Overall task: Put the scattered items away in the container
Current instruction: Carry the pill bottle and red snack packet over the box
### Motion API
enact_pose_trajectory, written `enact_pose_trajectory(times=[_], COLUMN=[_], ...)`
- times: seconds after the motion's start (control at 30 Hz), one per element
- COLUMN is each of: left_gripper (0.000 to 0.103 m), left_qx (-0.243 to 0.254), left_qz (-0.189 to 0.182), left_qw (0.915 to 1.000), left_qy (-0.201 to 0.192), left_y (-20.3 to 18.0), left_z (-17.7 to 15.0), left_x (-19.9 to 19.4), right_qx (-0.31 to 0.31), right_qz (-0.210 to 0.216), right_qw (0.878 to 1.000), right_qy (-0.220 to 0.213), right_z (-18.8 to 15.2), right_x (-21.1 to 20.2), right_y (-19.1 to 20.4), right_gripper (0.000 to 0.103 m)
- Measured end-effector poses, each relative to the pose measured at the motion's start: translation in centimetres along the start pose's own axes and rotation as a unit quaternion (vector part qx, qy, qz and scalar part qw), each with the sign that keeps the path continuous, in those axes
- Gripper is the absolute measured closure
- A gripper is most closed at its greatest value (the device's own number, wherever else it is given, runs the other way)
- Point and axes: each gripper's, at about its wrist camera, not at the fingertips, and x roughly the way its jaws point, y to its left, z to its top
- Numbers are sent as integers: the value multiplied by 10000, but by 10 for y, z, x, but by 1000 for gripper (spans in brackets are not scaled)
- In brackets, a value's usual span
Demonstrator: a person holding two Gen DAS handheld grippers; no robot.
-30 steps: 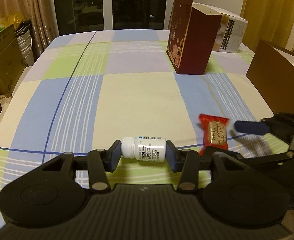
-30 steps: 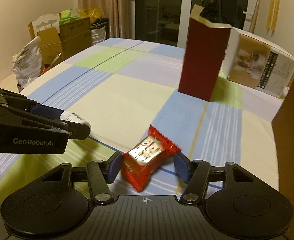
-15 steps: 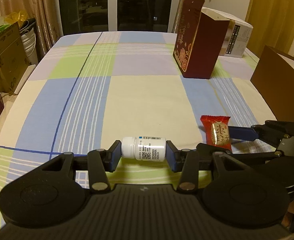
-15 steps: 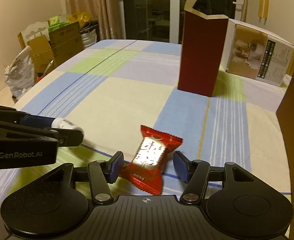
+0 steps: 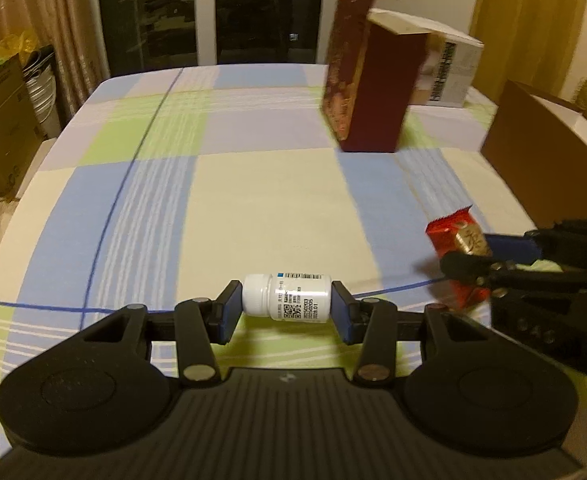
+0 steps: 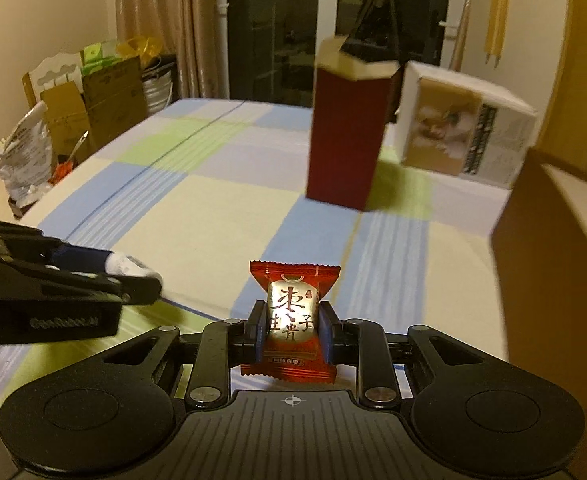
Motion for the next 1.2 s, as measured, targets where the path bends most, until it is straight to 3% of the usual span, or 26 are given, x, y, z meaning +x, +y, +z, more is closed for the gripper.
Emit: enact_pose_trajectory(times=[0.33, 0.6, 0.77, 0.97, 1.2], left_gripper=[62, 62, 62, 62, 62], left_qx=[908, 872, 1236, 1732, 2126], left_qz=[-268, -671, -1064, -1446, -1640], left_qw=[9940, 9920, 9833, 9707, 9611], left_qy=[-541, -621, -802, -824, -649], left_y=[-73, -135, -190, -253, -296], left_z=[10, 6, 20, 36, 41], left_x=[-54, -104, -129, -127, -103], right_qx=[114, 331, 883, 1247, 1527], right_qz=[-427, -936, -1305, -1468, -1486], right_qw=[9983, 9934, 9860, 9794, 9749], right_qy=[-392, -582, -555, -603, -645], right_z=[5, -17, -39, -52, -64], right_x=[-99, -177, -211, -232, -238], right_y=[-41, -97, -143, -177, -212], right_gripper=[75, 74, 74, 74, 74])
